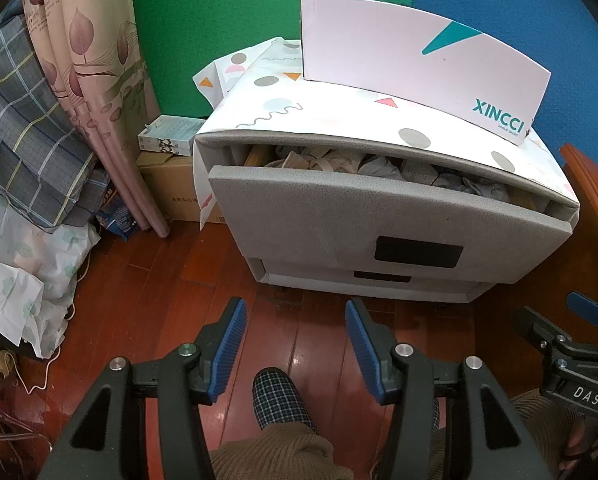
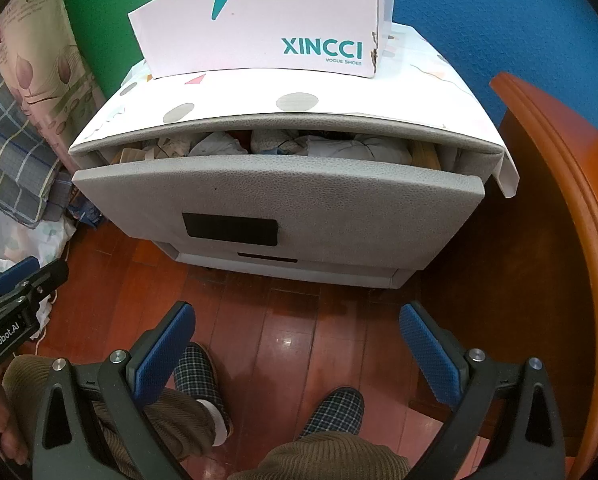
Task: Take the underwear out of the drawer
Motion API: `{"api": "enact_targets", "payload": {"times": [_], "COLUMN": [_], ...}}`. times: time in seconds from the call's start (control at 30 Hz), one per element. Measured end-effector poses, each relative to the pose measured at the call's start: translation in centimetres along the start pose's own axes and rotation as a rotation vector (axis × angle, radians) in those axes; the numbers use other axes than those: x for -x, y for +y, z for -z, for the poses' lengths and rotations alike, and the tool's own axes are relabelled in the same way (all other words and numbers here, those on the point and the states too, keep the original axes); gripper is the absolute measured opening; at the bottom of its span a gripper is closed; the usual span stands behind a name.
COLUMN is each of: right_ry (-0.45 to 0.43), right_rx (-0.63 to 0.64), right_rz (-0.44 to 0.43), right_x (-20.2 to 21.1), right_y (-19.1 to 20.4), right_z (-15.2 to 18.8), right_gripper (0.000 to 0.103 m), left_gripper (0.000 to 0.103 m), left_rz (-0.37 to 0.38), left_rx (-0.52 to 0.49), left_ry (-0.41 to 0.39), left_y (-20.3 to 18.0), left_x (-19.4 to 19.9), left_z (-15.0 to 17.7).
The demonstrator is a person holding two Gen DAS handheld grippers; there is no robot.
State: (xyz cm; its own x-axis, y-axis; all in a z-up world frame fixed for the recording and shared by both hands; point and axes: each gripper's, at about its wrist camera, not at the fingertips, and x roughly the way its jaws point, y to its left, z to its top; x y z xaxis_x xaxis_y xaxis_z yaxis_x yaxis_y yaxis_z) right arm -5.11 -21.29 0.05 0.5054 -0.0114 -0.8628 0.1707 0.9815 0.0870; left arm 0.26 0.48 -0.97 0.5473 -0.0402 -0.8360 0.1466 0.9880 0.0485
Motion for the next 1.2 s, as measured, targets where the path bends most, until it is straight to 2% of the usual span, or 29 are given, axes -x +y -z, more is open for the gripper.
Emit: {"api": "enact_targets", "payload": {"times": [1.2], "right_ry": [-0.008], "right_rx": [-0.017], "right_rz": [-0.006], "right_x": [0.26], "right_y": [-0.3], "right_z": [-0.01], "right_gripper": [0.101], "left_gripper": [0.053], "left_rz": [0.001], "left_rx": [0.0], "left_ry": [0.002], "left_y": [0.11], "left_x": [-0.01], "left_z": [-0.09]}}
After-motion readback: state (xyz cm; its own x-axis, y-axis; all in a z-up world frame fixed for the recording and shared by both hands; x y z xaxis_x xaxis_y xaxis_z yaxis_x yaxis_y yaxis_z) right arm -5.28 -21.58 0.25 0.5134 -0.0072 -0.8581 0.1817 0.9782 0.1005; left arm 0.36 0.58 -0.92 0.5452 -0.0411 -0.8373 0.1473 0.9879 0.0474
